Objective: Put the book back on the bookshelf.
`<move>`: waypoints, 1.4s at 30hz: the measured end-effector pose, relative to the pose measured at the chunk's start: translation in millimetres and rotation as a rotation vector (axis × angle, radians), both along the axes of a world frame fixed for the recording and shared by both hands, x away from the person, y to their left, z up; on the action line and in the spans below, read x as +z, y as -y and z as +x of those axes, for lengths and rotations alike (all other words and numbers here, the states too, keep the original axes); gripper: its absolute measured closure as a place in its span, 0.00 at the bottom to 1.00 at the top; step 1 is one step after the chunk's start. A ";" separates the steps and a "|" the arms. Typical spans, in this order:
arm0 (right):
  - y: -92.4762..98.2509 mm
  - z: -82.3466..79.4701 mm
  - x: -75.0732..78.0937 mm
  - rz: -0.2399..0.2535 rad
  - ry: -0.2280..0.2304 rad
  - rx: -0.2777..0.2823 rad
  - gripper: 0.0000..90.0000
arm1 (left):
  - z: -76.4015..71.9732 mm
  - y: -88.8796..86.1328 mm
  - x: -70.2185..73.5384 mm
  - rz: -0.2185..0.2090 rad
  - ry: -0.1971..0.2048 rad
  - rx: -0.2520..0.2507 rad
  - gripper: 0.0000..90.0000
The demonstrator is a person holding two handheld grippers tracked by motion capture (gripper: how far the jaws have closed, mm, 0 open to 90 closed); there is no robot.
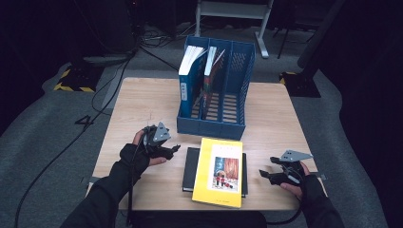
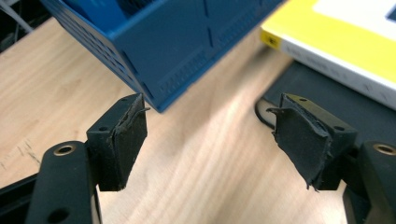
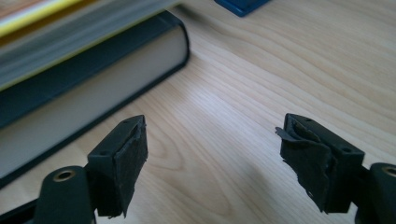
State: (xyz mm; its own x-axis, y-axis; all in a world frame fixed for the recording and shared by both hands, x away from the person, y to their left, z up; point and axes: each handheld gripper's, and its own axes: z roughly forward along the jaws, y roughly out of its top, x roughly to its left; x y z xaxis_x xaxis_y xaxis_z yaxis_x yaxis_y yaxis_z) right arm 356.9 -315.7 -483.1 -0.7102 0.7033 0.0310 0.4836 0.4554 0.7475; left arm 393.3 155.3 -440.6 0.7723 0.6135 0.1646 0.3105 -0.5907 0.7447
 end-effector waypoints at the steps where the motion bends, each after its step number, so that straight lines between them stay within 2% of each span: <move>1: -1.2 -1.2 2.2 0.002 0.002 0.009 0.26 | -2.8 0.3 -1.7 -0.002 -0.009 -0.013 0.29; 5: -10.6 -7.1 12.7 0.034 0.005 0.060 0.27 | -12.6 6.3 -7.7 0.001 -0.019 -0.056 0.29; 9: -21.3 -12.4 20.8 0.036 0.012 0.107 0.27 | -18.9 13.4 -10.7 -0.002 -0.036 -0.095 0.29; 15: -29.3 -16.4 28.0 0.048 0.020 0.137 0.28 | -25.6 23.3 -14.3 -0.021 -0.069 -0.147 0.28; 23: -44.7 -21.6 38.9 0.044 0.013 0.180 0.30 | -29.3 33.7 -20.7 0.001 -0.102 -0.218 0.28; 26: -48.6 -22.1 41.2 0.049 0.005 0.189 0.30 | -29.1 35.5 -21.8 0.011 -0.107 -0.220 0.28; 30: -57.2 -22.6 42.5 0.031 -0.012 0.211 0.30 | -29.2 39.0 -23.2 0.015 -0.105 -0.230 0.28; 35: -67.1 -25.1 44.1 0.021 -0.029 0.256 0.29 | -27.6 41.5 -23.8 0.017 -0.099 -0.232 0.28; 39: -72.0 -25.4 44.6 0.017 -0.048 0.280 0.30 | -26.7 42.1 -25.6 0.000 -0.095 -0.227 0.26; 42: -76.9 -25.8 44.5 -0.012 -0.068 0.289 0.31 | -25.7 41.3 -26.4 -0.010 -0.104 -0.226 0.27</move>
State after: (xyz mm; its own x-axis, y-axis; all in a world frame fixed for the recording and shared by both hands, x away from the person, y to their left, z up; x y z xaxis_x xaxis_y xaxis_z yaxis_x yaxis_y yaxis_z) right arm 331.1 -238.7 -438.6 -0.8777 0.4728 0.0782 0.3812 0.5898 0.7119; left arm 367.5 114.0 -467.1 0.9026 0.4245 0.0720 0.2465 -0.6467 0.7218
